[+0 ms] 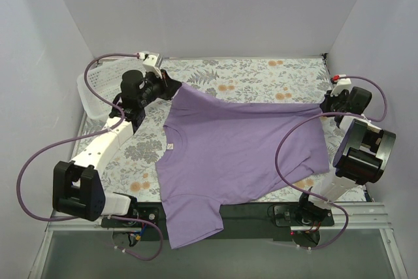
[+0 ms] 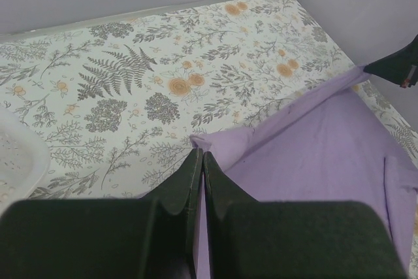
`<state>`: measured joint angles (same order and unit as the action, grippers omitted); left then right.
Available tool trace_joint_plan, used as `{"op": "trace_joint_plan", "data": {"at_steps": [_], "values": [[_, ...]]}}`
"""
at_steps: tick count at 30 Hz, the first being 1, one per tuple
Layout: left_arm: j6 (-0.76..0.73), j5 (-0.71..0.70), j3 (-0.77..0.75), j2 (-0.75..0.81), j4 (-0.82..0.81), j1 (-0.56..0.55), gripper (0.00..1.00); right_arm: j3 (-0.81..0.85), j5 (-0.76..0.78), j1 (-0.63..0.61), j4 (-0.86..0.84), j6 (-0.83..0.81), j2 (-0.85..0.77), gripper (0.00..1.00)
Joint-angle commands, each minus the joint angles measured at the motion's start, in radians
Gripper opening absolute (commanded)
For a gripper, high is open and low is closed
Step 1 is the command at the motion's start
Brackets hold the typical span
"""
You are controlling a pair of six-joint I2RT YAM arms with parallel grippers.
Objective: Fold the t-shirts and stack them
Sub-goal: Fold the tshirt
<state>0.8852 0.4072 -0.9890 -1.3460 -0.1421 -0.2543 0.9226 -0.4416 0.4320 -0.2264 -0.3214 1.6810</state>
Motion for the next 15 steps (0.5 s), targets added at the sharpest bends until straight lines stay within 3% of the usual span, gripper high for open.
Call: {"op": "trace_joint_plan", "data": {"at_steps": [1,15], "values": [[-0.023,-0.019,0.021,0.05,0.004,0.004,0.0,-0.013,-0.012,0.011,-0.005,-0.016,-0.021,0.01],[-0.029,-0.03,0.081,0.099,0.016,0.004,0.0,-0.021,-0.014,0.028,-0.004,-0.027,-0.026,0.01]]}}
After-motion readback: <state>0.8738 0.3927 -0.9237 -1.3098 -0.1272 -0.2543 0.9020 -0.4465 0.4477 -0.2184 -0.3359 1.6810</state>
